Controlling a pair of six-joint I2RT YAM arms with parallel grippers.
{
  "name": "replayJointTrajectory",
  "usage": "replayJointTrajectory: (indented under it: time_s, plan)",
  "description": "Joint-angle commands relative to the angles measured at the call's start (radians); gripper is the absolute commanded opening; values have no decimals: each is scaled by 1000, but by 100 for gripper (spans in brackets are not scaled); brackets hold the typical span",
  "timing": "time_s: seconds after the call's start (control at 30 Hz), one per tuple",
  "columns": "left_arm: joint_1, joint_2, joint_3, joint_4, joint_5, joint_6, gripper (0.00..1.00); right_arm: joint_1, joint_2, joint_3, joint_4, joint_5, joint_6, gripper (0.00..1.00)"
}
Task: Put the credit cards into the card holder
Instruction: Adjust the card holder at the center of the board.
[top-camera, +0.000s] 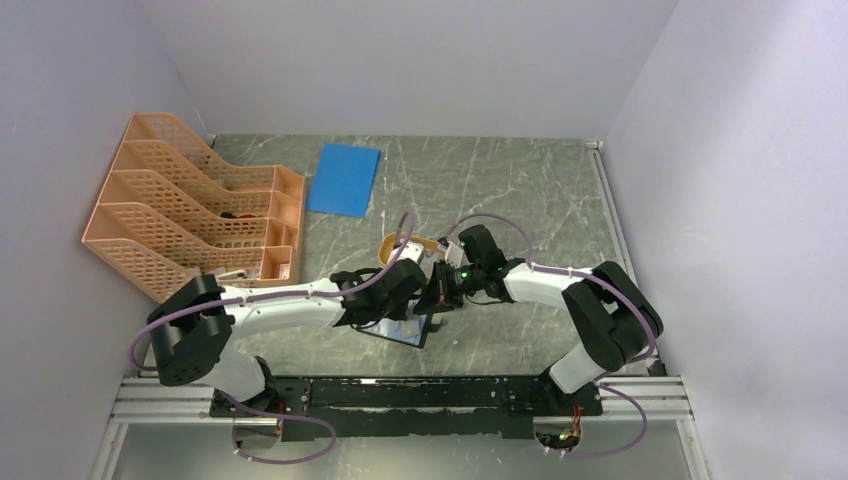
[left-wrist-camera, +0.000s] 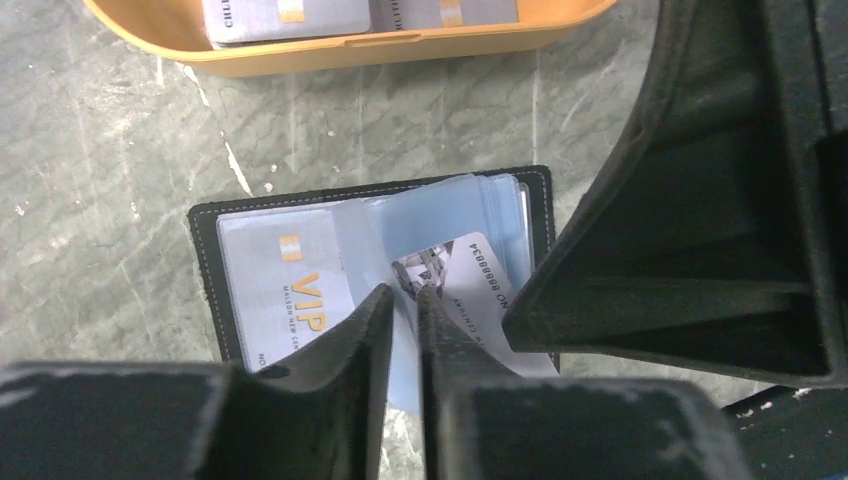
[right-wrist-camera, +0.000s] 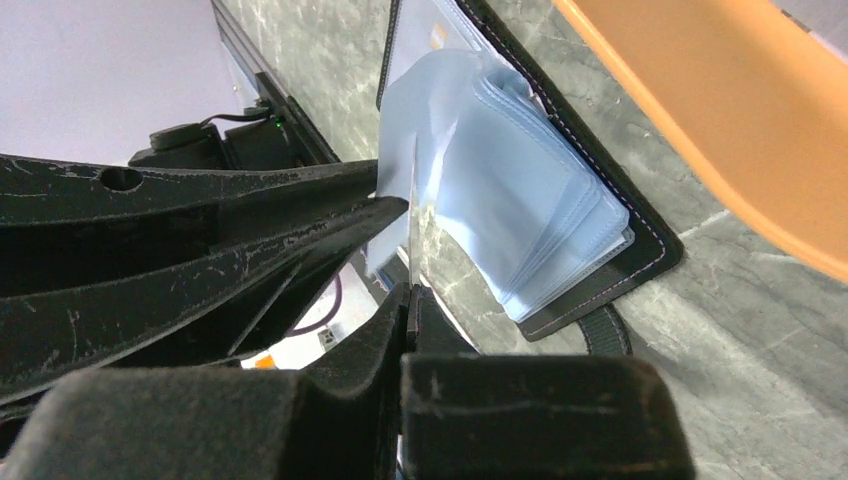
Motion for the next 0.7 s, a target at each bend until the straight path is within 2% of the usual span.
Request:
replayJointTrajectory:
  time_s: [0.0, 0.1, 0.37, 0.43, 0.6, 0.67]
  plan:
    - [11, 6, -15, -22, -58, -11, 14, 6, -15, 24, -10, 7, -17, 0]
    - [15, 0, -25, -37, -83, -19, 5, 6, -32, 17, -46, 36, -40, 0]
    - [46, -36, -87, -71, -144, -63, 5, 5, -72, -11, -130, 139, -82, 0]
    - [66, -40, -108, -66, -141, -73, 10, 5, -81, -14, -131, 145, -83, 0]
    - [105, -42, -129, -73, -139, -97, 36, 8, -101, -15, -135, 146, -87, 0]
    - [110, -51, -130, -87, -157, -111, 42, 13, -110, -12, -137, 148, -87, 0]
